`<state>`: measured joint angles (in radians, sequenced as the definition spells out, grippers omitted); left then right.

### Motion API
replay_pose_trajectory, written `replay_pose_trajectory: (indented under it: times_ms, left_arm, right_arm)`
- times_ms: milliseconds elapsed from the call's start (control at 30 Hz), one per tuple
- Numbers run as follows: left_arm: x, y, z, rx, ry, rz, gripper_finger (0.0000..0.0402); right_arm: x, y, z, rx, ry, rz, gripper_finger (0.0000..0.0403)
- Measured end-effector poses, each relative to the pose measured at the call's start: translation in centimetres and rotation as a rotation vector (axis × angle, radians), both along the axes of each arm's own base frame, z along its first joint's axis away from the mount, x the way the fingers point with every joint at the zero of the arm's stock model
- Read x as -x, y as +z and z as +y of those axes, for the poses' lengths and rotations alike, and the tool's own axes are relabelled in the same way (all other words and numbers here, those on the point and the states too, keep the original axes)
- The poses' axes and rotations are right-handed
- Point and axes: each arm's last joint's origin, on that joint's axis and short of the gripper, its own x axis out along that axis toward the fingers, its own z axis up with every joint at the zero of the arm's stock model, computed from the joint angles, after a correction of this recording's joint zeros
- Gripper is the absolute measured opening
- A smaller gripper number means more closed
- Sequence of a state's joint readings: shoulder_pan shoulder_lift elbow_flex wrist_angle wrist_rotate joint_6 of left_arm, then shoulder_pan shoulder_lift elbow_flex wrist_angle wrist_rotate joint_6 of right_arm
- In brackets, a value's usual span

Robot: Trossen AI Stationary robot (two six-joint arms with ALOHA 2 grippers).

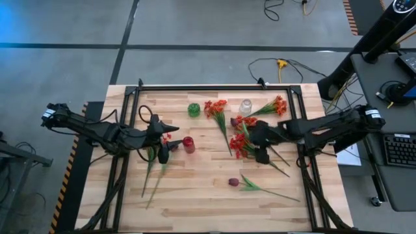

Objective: Sort flowers into vase by color
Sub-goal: Put the right red flowers into the red vase

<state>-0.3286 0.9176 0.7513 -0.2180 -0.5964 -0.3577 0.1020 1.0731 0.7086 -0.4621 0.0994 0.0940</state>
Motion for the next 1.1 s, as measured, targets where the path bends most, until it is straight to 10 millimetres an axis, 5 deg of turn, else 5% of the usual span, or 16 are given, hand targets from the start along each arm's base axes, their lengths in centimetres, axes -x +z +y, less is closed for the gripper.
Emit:
replay_pose_trajectory:
  times_ms: [200, 267, 767, 1100]
  left_arm:
    - [0.0, 0.0, 0.0, -0.001, -0.001, 0.001, 0.0251]
    - [0.0, 0.0, 0.0, -0.006, -0.002, 0.002, 0.0251]
    - [0.0, 0.0, 0.1, -0.016, 0.019, 0.0, 0.0251]
    - [0.0, 0.0, 0.1, -0.015, 0.019, -0.001, 0.0251]
  right_arm:
    - [0.6, 1.2, 3.0, 0.231, 0.0, -0.154, 0.0199]
    - [0.6, 1.0, 3.3, 0.184, -0.071, -0.155, 0.0199]
    - [-0.1, 0.6, 3.0, 0.165, -0.2, -0.189, 0.0203]
    - [0.3, 0.2, 2.8, 0.151, -0.265, -0.143, 0.0312]
